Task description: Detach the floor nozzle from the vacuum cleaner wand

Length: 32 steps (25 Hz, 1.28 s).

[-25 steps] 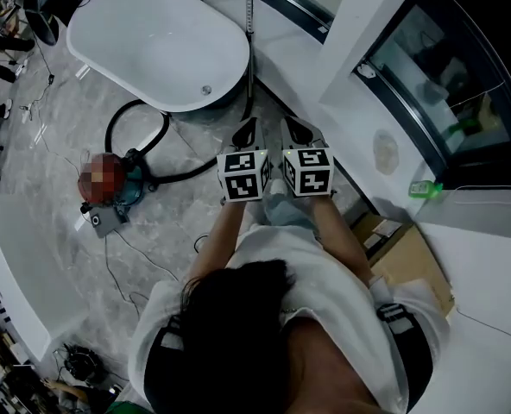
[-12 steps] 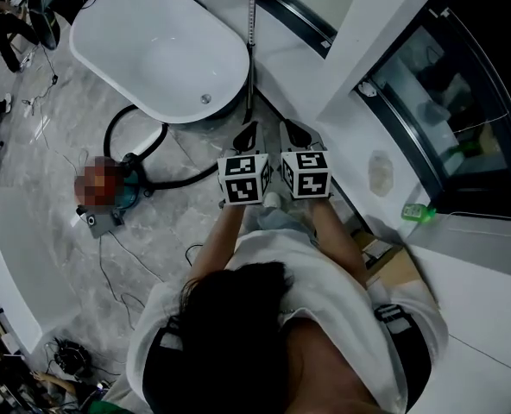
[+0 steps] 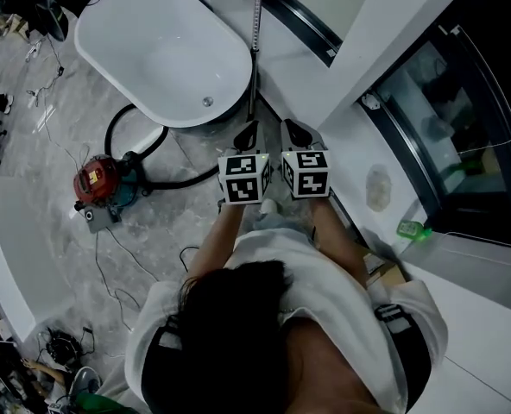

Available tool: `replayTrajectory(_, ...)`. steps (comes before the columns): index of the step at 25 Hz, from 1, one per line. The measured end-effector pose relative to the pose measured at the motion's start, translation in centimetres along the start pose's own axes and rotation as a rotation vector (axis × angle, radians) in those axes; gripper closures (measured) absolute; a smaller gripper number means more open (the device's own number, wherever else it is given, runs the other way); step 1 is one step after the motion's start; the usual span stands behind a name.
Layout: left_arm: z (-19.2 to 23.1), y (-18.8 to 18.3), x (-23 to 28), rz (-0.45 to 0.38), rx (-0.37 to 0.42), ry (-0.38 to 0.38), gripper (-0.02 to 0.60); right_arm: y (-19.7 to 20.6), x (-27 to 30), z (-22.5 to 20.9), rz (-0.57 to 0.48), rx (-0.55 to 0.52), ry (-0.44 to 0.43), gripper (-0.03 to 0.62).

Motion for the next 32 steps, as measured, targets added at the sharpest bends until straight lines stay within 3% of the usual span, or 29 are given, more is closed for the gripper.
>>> replayTrajectory(24, 0.3, -1.4, 3.4, -0.019, -0.030, -0.047, 0.577, -1.6, 3.5, -2.1, -0.006, -0.025, -0.047, 0.577)
replayTrajectory(32, 0.6, -1.6, 3.8, -0.023, -0.050, -0.047, 0.577, -1.9, 3.7, -3.0, -0.003, 0.000, -0.024, 0.577)
Point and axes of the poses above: the fingertips, and each gripper's own axes: x forward along the fingers, z to its left, y out of its underside, the point moved 6 cm from there along -x, backward along the fingers, and after that the axes turned 3 degrees about y, right-handed, at the moved point
